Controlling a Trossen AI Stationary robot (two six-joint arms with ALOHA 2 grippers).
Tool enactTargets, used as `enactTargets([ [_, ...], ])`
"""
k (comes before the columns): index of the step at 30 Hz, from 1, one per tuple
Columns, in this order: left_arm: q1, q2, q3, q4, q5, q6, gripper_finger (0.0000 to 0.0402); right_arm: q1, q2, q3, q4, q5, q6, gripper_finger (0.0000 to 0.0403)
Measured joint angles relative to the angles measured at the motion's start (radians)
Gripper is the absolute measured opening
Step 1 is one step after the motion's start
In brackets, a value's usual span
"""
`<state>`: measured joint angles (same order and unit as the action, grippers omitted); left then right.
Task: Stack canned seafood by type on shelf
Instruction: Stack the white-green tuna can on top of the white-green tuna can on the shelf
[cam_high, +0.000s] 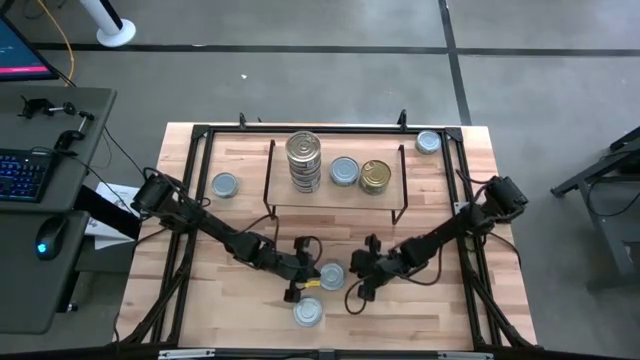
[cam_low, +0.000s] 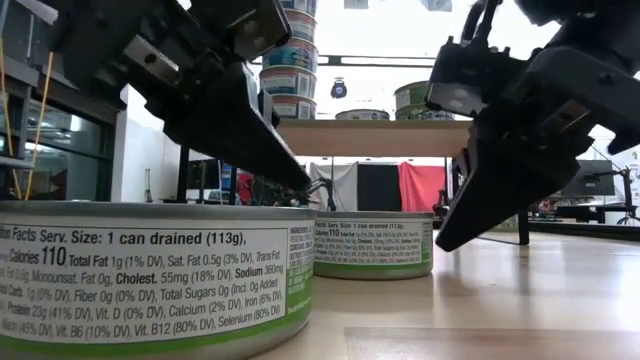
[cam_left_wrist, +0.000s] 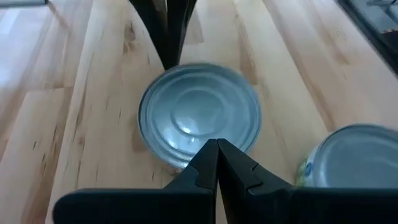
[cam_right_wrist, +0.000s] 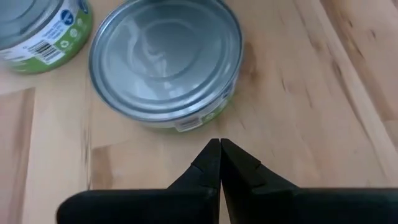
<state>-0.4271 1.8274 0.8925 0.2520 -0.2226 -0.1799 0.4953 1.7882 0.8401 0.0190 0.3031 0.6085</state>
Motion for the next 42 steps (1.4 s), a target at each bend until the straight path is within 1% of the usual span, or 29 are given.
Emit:
enactTargets([
  [6, 0.002, 0.04, 0.0, 0.014, 0.002, 0.001, 0.0, -0.005, 0.0, 0.0, 0.006, 0.0, -0.007, 0.0],
  [9, 0.001, 0.044, 0.0, 0.028, -0.027, -0.008, 0.0, -0.005, 0.0, 0.0, 0.006, -0.001, -0.007, 0.0],
  [15, 0.005, 0.044, 0.0, 0.035, -0.033, 0.017, 0.0, -0.005, 0.0, 0.0, 0.028, -0.006, -0.007, 0.0],
  [22, 0.004, 0.04, 0.002, -0.045, -0.031, 0.017, 0.0, 0.0, 0.0, 0.0, 0.122, -0.008, -0.043, 0.0],
  [24, -0.002, 0.04, -0.004, -0.045, -0.031, 0.017, 0.0, 0.007, 0.0, 0.005, 0.125, -0.008, -0.044, 0.0],
  [37, -0.01, 0.044, -0.027, -0.02, -0.052, 0.016, 0.0, 0.029, 0.0, 0.091, 0.133, 0.002, -0.121, 0.0],
  [42, -0.01, 0.048, -0.03, -0.029, -0.052, 0.009, 0.0, 0.025, 0.0, 0.117, 0.12, 0.011, -0.181, 0.0],
])
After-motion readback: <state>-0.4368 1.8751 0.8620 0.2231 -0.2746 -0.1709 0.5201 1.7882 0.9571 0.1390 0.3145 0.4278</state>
